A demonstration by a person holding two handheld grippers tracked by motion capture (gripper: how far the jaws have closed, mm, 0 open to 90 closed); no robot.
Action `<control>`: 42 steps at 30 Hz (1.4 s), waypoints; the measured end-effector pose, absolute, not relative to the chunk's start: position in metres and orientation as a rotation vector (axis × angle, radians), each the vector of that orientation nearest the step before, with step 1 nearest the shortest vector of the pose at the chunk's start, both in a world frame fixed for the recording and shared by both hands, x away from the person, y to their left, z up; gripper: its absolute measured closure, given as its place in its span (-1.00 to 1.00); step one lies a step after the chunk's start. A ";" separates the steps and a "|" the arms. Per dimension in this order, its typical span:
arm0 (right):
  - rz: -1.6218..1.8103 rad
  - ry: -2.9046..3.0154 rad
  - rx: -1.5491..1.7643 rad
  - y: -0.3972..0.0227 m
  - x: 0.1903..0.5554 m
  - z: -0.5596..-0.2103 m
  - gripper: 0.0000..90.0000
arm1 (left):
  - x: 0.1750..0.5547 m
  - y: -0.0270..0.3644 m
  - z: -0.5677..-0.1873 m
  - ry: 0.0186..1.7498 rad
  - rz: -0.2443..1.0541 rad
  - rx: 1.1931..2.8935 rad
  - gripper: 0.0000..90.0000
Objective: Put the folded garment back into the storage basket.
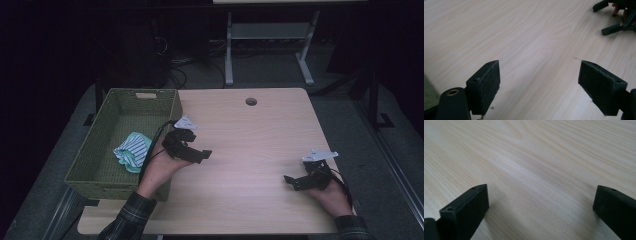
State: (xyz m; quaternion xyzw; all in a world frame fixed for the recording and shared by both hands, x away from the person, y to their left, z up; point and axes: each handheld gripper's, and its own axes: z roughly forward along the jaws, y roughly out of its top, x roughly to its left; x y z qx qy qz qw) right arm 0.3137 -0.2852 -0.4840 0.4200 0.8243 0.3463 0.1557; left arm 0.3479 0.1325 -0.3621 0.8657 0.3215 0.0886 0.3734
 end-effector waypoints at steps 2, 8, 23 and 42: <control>0.992 2.361 1.206 -0.285 0.314 -0.484 -1.00 | 0.347 0.127 -0.368 0.820 0.227 2.224 -0.62; 0.991 2.361 1.204 -0.285 0.314 -0.484 -1.00 | 0.345 0.110 -0.387 0.807 0.261 2.248 -0.62; 0.992 2.361 1.206 -0.285 0.314 -0.484 -1.00 | 0.344 0.092 -0.437 0.792 0.282 2.293 -0.63; 0.992 2.361 1.206 -0.285 0.314 -0.484 -1.00 | 0.343 0.086 -0.470 0.781 0.288 2.337 -0.70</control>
